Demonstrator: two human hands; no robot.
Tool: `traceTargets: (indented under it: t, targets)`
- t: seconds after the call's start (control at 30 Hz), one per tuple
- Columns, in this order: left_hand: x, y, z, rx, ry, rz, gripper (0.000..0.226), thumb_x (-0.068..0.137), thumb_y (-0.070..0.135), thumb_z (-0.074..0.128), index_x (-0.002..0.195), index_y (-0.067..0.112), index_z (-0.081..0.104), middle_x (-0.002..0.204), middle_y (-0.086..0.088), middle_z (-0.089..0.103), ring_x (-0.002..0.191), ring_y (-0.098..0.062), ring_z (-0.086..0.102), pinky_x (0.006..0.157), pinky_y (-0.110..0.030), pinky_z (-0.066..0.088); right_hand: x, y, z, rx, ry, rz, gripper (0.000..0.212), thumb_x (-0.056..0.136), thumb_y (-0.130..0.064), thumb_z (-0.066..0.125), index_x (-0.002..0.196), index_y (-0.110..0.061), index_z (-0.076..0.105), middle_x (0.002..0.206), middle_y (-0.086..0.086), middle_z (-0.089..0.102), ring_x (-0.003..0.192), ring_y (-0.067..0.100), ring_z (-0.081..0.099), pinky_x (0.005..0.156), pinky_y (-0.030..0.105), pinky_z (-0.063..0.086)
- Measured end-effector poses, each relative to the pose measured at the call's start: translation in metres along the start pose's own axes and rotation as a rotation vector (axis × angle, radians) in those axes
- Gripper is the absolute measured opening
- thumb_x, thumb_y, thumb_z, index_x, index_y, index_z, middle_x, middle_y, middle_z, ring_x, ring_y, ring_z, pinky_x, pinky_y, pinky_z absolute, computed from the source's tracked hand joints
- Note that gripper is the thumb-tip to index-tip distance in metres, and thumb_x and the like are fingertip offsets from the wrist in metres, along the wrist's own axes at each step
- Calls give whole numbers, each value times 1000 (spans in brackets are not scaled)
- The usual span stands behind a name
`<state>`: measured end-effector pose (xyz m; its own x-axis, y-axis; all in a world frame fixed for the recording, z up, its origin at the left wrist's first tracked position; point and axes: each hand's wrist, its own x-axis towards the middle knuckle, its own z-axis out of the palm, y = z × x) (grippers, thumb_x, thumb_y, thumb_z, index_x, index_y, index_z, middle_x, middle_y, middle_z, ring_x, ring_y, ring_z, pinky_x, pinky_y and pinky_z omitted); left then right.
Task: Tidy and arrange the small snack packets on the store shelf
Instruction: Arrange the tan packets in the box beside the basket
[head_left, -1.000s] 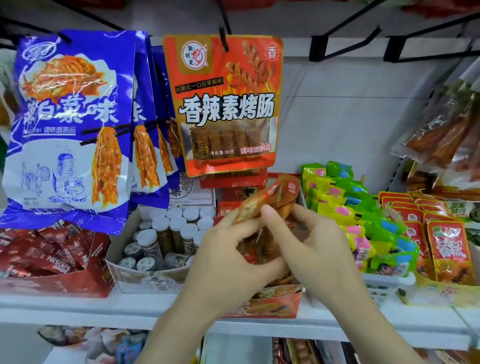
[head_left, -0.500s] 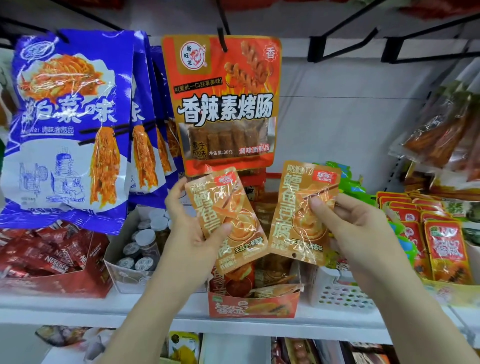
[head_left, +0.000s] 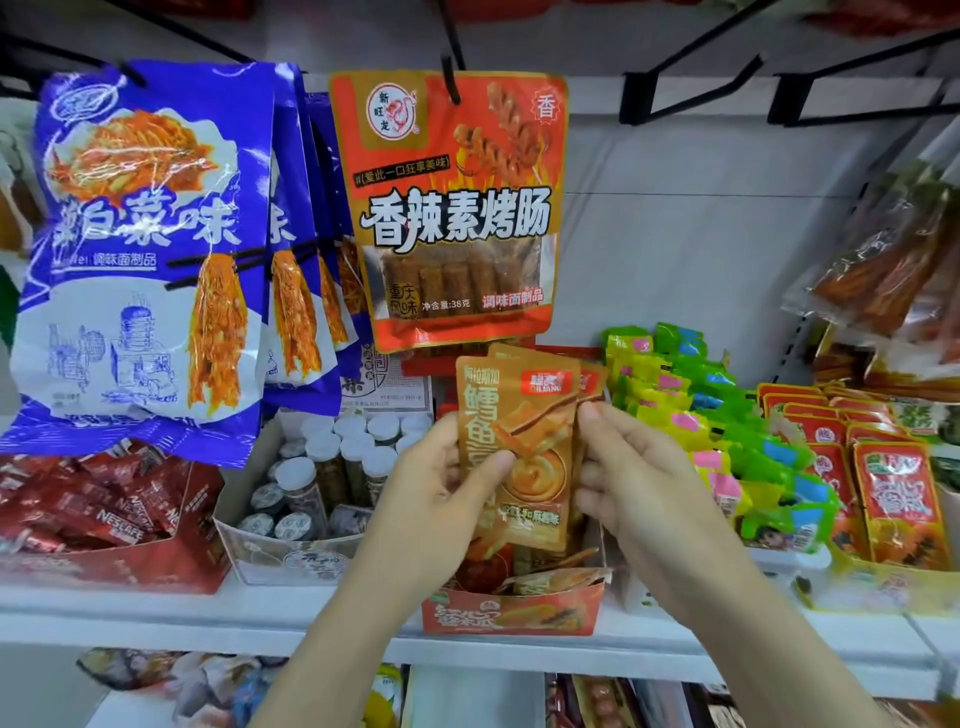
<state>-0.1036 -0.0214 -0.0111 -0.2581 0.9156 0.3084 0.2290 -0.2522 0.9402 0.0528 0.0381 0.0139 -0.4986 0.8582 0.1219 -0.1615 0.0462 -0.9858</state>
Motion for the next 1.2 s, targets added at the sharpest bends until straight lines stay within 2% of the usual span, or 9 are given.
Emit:
traceTargets:
  t: [0.13, 0.27, 0.4, 0.57, 0.7, 0.8, 0.9, 1.07, 1.2]
  targets:
    - [4, -3, -1, 26, 16, 31, 27, 93, 16, 64, 111, 36, 63, 104, 17, 73, 98, -4, 69, 84, -26, 58, -4, -14, -4, -273, 3, -220, 27, 88, -49, 63, 99, -28, 75, 96, -10, 76, 90, 5, 71, 72, 17, 56]
    - [1, -4, 5, 59, 73, 65, 29, 91, 14, 68, 107, 37, 62, 102, 20, 72, 97, 1, 68, 84, -21, 57, -3, -20, -10, -611, 141, -499, 26, 75, -19, 81, 89, -39, 71, 83, -27, 72, 79, -6, 68, 71, 8, 51]
    - [-8, -10, 3, 113, 180, -84, 51, 70, 42, 82, 112, 39, 53, 102, 15, 68, 93, 4, 65, 82, -19, 55, -3, -17, -22, -956, 264, -618, 19, 76, -17, 82, 88, -30, 75, 71, -34, 62, 71, -13, 61, 69, 2, 43]
    - [-29, -16, 3, 379, -160, -181, 33, 64, 51, 86, 91, 35, 75, 86, 21, 72, 83, 9, 65, 80, -19, 55, -11, -2, -22, -1177, 225, -592, 16, 75, -22, 83, 88, -25, 75, 70, -11, 73, 62, 10, 68, 60, 27, 53]
    - [-35, -16, 6, 404, -330, -143, 38, 66, 63, 77, 100, 59, 63, 94, 43, 64, 91, 20, 58, 80, -5, 47, -15, 9, -20, -1256, 229, -590, 19, 70, -19, 87, 85, -23, 76, 68, -8, 73, 59, 15, 69, 53, 23, 47]
    - [-37, -27, 9, 476, -285, -48, 29, 79, 46, 77, 107, 46, 71, 99, 29, 70, 94, 10, 61, 85, -15, 50, -19, 14, -21, -1246, 203, -512, 16, 76, -19, 83, 89, -22, 75, 71, -7, 74, 60, 18, 69, 54, 27, 52]
    - [-37, -36, 6, 547, -139, 27, 12, 88, 24, 72, 97, 30, 78, 93, 20, 73, 89, 4, 62, 79, -14, 47, -20, 17, -22, -1239, 138, -432, 14, 81, -20, 79, 93, -20, 73, 75, -5, 74, 64, 21, 68, 58, 35, 54]
    - [-37, -45, -11, 444, -63, -17, 11, 79, 20, 81, 87, 29, 81, 84, 21, 73, 83, 4, 65, 80, -22, 52, -30, 9, -28, -1303, 130, -516, 17, 74, -13, 83, 87, -19, 73, 69, -7, 73, 59, 20, 69, 50, 34, 54]
    - [-40, -45, -15, 377, -87, 14, 15, 77, 13, 82, 86, 25, 81, 90, 25, 67, 88, 3, 63, 85, -23, 52, -42, 4, -34, -1286, -34, -474, 22, 76, -14, 81, 90, -29, 73, 70, -20, 71, 58, 7, 66, 53, 29, 53]
